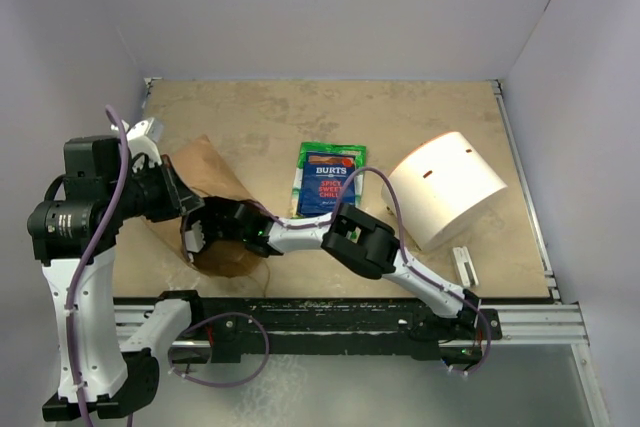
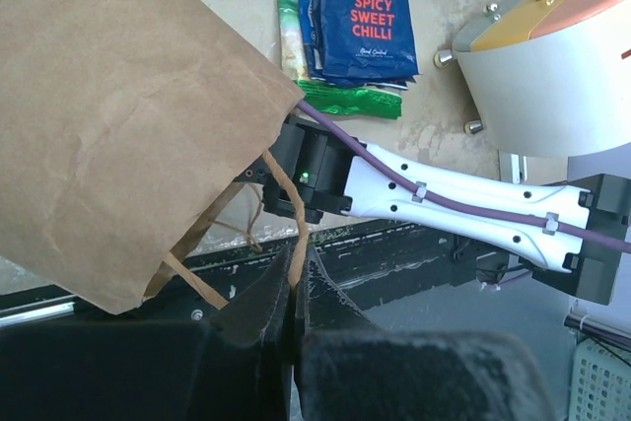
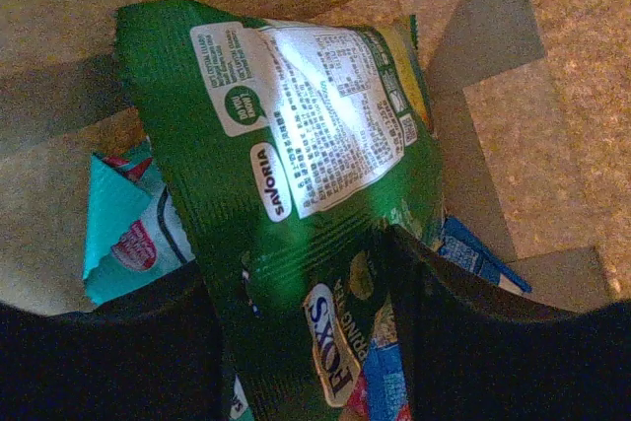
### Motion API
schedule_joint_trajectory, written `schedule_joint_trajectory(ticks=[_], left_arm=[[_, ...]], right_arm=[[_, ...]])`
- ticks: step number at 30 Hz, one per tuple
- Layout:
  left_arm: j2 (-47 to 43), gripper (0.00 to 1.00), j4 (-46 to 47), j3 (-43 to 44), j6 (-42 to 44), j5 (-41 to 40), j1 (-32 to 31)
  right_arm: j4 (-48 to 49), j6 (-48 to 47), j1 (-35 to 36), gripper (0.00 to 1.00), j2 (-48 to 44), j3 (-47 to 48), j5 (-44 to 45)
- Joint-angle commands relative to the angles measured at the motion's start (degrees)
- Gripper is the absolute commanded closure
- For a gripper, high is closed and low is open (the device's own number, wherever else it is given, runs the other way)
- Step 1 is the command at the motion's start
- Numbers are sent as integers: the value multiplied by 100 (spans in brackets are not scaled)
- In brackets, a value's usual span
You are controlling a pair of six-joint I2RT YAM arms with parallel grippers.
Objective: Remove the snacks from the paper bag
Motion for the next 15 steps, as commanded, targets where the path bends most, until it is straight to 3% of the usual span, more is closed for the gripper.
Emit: schedule_joint_trajectory(ticks=[1,4,9,11,15], left_arm=[[-129,100,2,225,-30,223,-15],[-120,100,-58,242,-82,45,-13],[-133,100,-317,159,-320,-686,-15],[-139,100,-354,123,-590,-1099,-15],[-278,100,64,-71,-922,-1158,-15]], right_arm=[[-69,90,-13,47,111,425,9],[-19,193,-13,73,-24,357,-43],[223,529,-88,88,-459,-182,-204],[280,515,-119,100,-890,-771,-622],[260,702,-114,100,-1410,-1340,-752]])
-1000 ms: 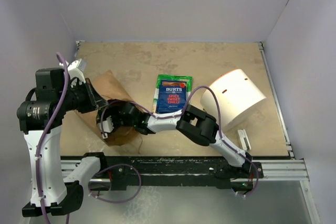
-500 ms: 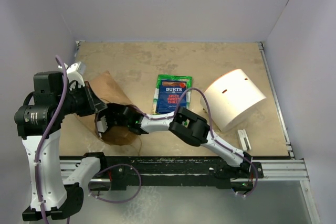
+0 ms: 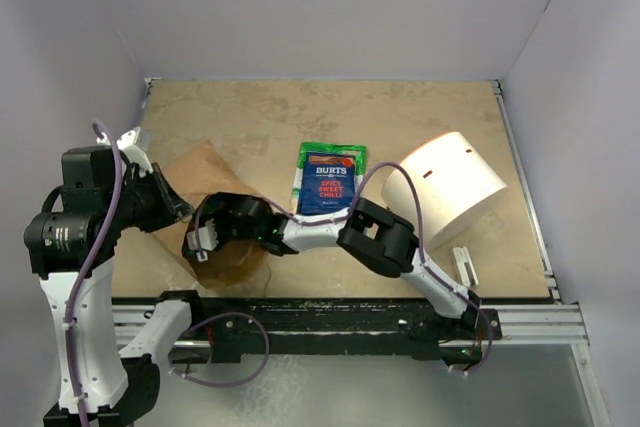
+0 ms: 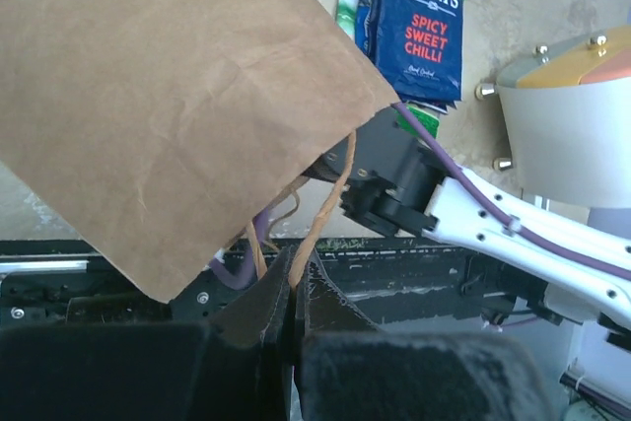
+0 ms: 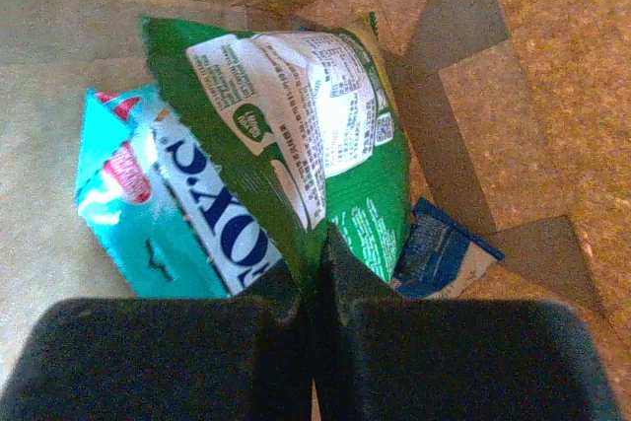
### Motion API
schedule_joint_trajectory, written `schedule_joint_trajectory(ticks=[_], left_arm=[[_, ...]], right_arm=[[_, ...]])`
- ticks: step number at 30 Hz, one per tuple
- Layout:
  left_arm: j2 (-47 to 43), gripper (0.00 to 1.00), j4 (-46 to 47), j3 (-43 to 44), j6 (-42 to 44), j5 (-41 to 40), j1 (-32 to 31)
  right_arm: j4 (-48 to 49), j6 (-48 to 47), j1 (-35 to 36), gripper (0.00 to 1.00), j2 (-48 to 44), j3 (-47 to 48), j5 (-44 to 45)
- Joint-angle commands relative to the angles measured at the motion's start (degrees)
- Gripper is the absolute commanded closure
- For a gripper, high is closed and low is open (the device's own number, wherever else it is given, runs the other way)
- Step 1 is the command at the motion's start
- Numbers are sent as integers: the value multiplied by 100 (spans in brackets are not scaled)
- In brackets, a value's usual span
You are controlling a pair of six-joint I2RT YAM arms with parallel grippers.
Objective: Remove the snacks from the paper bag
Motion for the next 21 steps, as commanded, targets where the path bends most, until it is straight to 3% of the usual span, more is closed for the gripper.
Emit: schedule_joint_trajectory(ticks=[1,15,21], left_arm=[[-200,100,475,-127,-523,-323,-13],[-218,100,1552,-647,-1048,-404,-11],[-14,100,1795,-640,-1051,-425,-13]], right_arm=[[101,388,-35,100,-847,-539,-420],[-1308,901,-34,100,-2537,-1796,-1513],[-2138,1377,-36,100,-3165,-1881,-1736]])
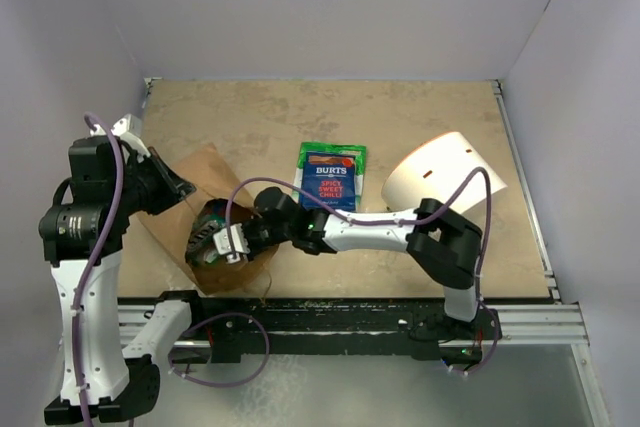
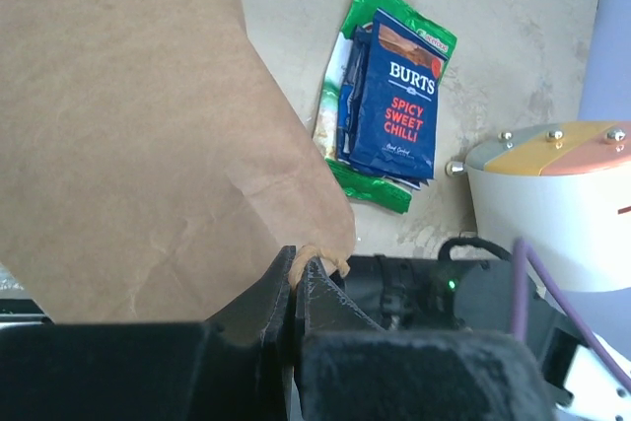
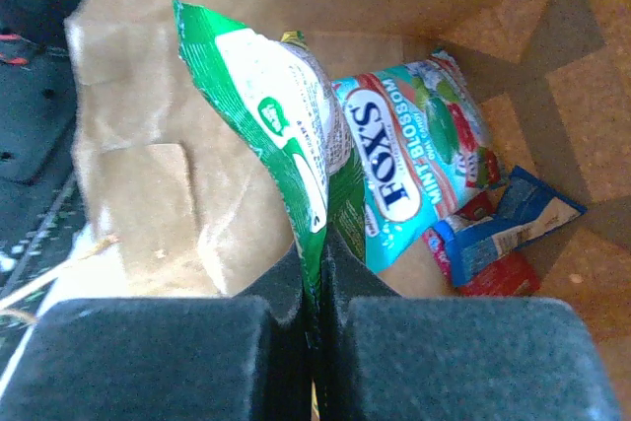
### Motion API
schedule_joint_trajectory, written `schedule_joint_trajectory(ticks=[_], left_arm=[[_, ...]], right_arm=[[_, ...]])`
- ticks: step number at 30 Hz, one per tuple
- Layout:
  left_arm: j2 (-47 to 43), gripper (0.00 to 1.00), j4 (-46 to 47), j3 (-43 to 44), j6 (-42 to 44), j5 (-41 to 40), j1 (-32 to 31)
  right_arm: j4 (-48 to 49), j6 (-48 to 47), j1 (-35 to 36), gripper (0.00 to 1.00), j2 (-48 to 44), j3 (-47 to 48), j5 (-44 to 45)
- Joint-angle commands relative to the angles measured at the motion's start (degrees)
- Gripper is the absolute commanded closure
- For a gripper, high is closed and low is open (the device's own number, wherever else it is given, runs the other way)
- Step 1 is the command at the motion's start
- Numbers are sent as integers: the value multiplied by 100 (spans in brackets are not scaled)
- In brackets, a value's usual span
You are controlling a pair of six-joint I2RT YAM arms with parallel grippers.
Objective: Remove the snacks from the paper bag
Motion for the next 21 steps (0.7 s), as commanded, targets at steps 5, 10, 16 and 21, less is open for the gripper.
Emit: schedule_joint_trajectory(ticks=[5,10,16,21], left_arm=[[174,100,751,-104,-143,-27,-13],[302,100,904,-160,-140,16,-12],[376,100,1205,-388,-124,86,-13],[526,100,1289,-461,-126,140,-10]], right_arm=[[-855,674,-30,100,-1051,-111,-400],[-1401,672,-44,100,-1738,-364,-673],[-2348,549,-180,100,-2717,-557,-1051],[-2858,610,-553,100,-3711,-818,-817]])
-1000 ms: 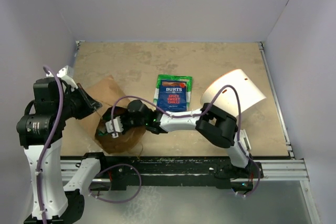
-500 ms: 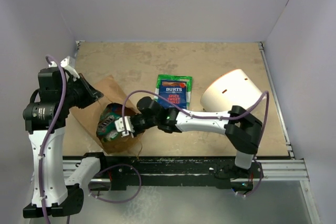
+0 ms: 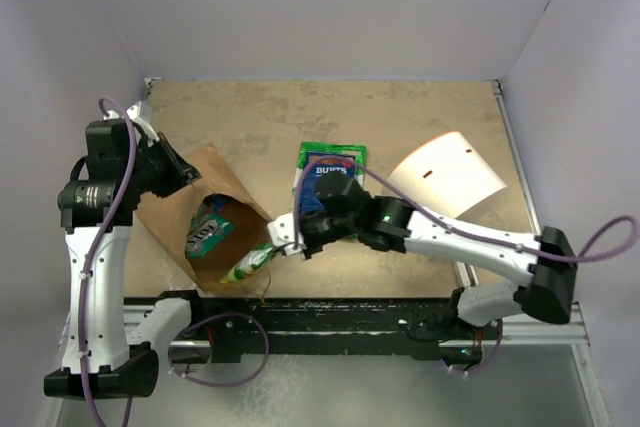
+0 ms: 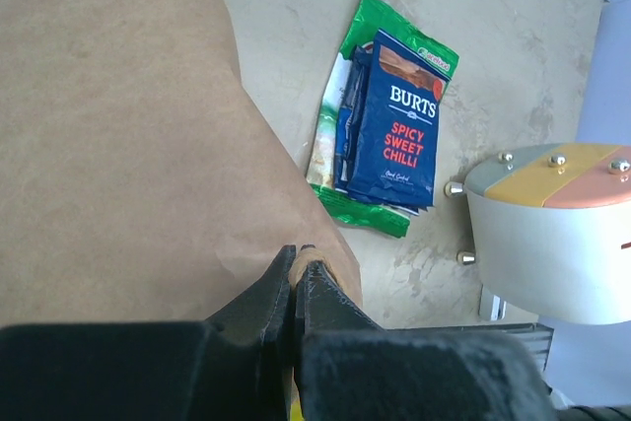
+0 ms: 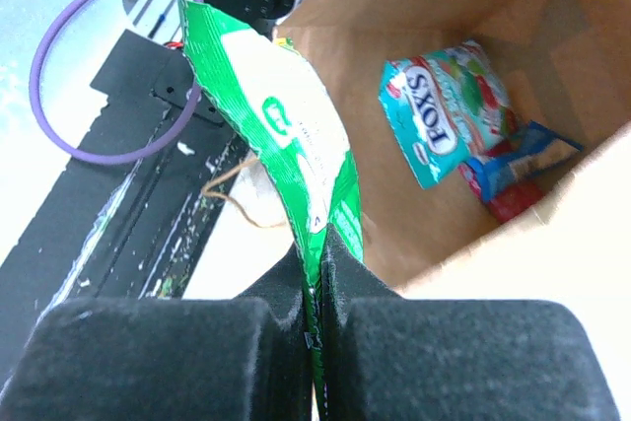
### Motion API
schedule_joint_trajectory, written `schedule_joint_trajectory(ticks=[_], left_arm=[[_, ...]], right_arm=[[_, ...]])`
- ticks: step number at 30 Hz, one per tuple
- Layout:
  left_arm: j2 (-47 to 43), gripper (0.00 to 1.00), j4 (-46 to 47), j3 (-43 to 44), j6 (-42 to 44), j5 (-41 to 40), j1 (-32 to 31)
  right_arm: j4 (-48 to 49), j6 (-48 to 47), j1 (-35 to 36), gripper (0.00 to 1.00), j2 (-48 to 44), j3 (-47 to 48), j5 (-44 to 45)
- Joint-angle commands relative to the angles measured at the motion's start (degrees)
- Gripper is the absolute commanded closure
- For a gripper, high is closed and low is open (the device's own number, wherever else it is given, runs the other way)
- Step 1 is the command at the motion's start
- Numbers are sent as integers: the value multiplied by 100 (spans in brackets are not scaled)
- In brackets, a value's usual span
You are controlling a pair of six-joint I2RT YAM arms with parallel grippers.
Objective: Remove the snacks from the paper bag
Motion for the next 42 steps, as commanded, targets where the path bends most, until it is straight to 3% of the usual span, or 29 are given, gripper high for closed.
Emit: schedule_joint_trajectory(ticks=[1,5,10,12,16,23,31,42], left_arm=[[94,100,433,-47,-32,77,-9],[108,100,432,-2,119,29,-12],[158,100,310,226,340,-279,-12],[191,100,273,303,350,-318,-13],[184,100,278,354,359,-213,-22],[51,100,87,291,354,-129,-21],[-73,100,63,173,259,54,-19],[-14,100,84,249,345,76,-22]], right_arm=[[-361,116,-453,100,-1047,-166,-73],[-75,814,-1101,100,-1793,-490,414],[-426,706,-1561,100,-2024,-441,845],[-183,1045,-1615,100,-1913,-456,1593],[584,2224,-1630,100,-1377,-341,3935],[764,1067,-1630,100,-115,233,5325],[1136,-141,-1630,100,822,437,5710],[1218,96,-1630,100,1217,193,5592]])
